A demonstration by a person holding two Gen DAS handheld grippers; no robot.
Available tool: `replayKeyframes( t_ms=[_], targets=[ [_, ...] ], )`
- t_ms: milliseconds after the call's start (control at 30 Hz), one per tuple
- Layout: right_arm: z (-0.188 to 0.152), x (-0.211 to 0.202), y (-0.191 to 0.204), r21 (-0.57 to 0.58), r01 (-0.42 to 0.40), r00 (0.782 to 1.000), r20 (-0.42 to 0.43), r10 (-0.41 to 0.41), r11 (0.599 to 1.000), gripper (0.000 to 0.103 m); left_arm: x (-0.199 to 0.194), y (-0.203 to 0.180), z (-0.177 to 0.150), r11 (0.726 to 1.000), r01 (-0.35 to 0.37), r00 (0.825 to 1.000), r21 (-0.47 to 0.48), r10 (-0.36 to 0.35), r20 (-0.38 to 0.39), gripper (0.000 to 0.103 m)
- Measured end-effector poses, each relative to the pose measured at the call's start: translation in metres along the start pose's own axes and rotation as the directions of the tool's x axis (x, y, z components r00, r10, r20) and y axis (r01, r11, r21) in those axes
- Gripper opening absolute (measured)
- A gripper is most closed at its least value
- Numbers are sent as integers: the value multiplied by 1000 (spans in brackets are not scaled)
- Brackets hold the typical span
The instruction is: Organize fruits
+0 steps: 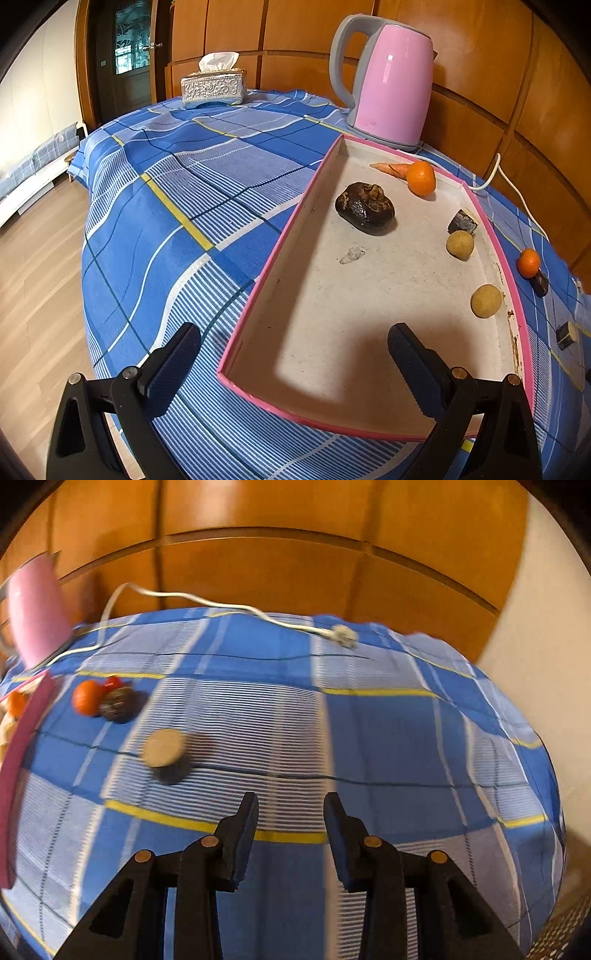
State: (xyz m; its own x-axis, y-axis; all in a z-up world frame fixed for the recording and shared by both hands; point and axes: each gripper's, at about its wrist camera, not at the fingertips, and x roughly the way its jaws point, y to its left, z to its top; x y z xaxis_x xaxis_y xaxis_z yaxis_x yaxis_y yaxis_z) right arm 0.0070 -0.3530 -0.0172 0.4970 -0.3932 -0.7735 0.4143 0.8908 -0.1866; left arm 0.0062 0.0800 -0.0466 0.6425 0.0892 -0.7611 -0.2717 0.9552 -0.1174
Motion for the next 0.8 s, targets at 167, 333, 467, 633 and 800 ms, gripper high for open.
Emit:
replayKeyframes(
  t_ms=[167, 333, 467, 633, 800],
  targets=[
    [-6, 11, -27, 98, 77, 997, -22, -75, 992, 37, -2, -1, 0, 1000, -4, 1000, 9, 4, 9, 102],
    [-16, 21, -49, 162, 153, 988, -38, -149, 975, 38, -5, -2, 2, 1000, -12, 1000, 18, 12, 23, 102],
    [-20, 20, -56, 194, 171, 985, -17, -171, 966, 46, -8, 0, 5, 1000, -16, 999, 16, 16, 30, 102],
    [-23, 21, -61, 221, 162, 986, -7, -165, 962, 52, -16, 2, 10, 1000, -17, 999, 21, 16, 52, 102],
    [-26, 23, -72, 278, 140, 990, -12, -142, 950, 63, -22, 1, 14, 999, 3, 999, 34, -5, 50, 102]
  ],
)
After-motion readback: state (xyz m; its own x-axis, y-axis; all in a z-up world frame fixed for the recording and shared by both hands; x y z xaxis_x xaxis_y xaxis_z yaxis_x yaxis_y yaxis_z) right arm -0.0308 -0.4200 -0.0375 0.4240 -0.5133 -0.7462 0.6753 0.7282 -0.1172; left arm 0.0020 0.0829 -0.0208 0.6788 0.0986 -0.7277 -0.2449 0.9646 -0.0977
